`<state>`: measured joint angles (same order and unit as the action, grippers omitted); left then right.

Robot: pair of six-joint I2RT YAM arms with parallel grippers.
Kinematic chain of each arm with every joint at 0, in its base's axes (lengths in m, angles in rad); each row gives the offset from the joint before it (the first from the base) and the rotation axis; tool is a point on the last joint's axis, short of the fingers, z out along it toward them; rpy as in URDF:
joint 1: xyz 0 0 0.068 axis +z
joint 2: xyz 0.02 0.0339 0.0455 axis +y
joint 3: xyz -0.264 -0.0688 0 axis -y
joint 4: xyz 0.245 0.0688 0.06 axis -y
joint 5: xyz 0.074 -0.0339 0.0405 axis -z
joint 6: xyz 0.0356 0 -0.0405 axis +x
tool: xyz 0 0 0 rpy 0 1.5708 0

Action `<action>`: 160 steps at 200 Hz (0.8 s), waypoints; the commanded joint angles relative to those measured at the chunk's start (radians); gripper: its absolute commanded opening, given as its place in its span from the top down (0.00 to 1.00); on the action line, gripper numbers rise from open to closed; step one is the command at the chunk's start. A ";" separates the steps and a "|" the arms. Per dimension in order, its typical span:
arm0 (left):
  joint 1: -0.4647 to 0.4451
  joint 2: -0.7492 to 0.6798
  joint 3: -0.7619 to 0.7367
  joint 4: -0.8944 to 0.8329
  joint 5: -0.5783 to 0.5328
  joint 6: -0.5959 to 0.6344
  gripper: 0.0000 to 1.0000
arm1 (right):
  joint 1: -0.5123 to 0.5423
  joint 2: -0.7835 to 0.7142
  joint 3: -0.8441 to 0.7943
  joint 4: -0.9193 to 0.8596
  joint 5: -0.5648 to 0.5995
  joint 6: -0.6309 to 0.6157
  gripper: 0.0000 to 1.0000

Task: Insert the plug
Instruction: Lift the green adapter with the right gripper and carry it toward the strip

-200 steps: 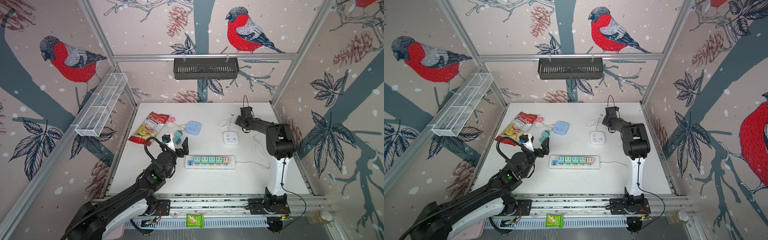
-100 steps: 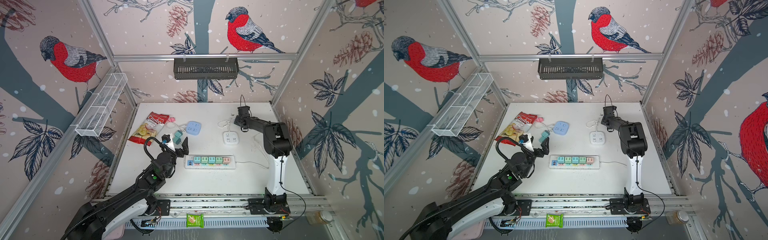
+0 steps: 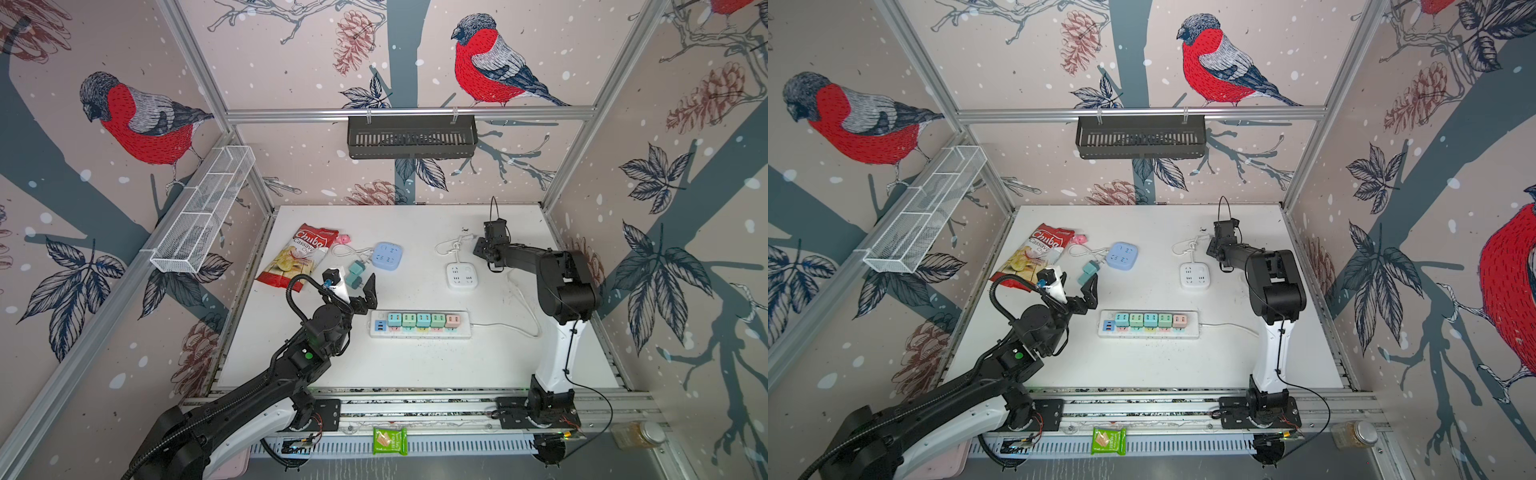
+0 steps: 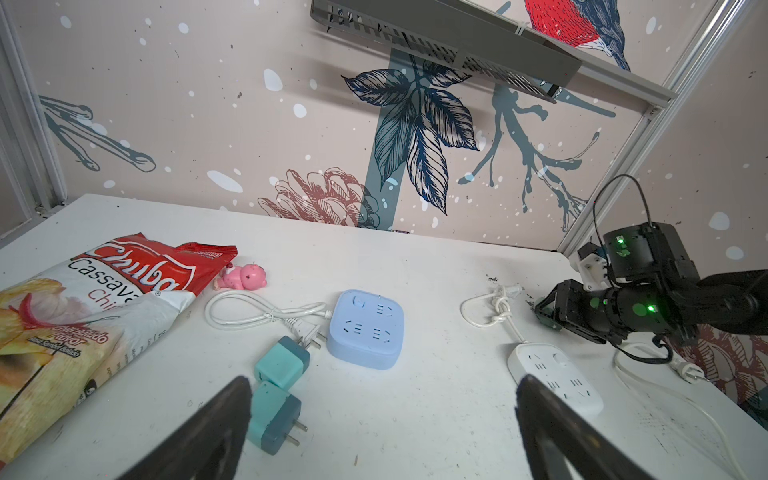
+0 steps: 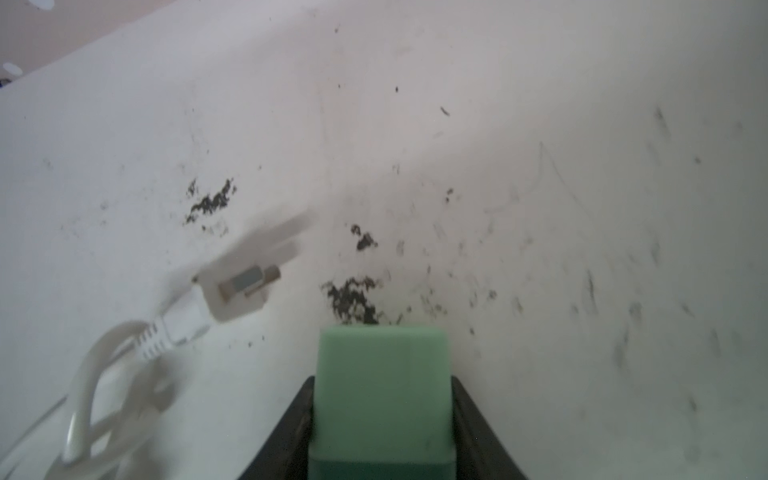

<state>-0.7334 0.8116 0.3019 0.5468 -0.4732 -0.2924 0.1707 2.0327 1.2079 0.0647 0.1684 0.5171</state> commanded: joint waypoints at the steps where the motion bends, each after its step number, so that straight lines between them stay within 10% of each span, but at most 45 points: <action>1: 0.002 0.000 0.009 0.031 -0.002 -0.018 0.02 | 0.027 -0.071 -0.091 0.099 0.025 -0.016 0.60; 82: 0.002 0.012 0.020 0.029 0.016 -0.022 0.02 | 0.189 -0.361 -0.460 0.428 0.201 -0.140 0.74; 160: 0.002 0.034 0.034 0.027 0.081 -0.025 0.05 | 0.266 -0.718 -0.992 1.098 0.042 -0.322 0.72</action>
<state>-0.7330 0.8360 0.3195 0.5404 -0.4248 -0.3077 0.4164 1.3384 0.2699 0.8753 0.2737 0.2821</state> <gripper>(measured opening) 0.947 0.449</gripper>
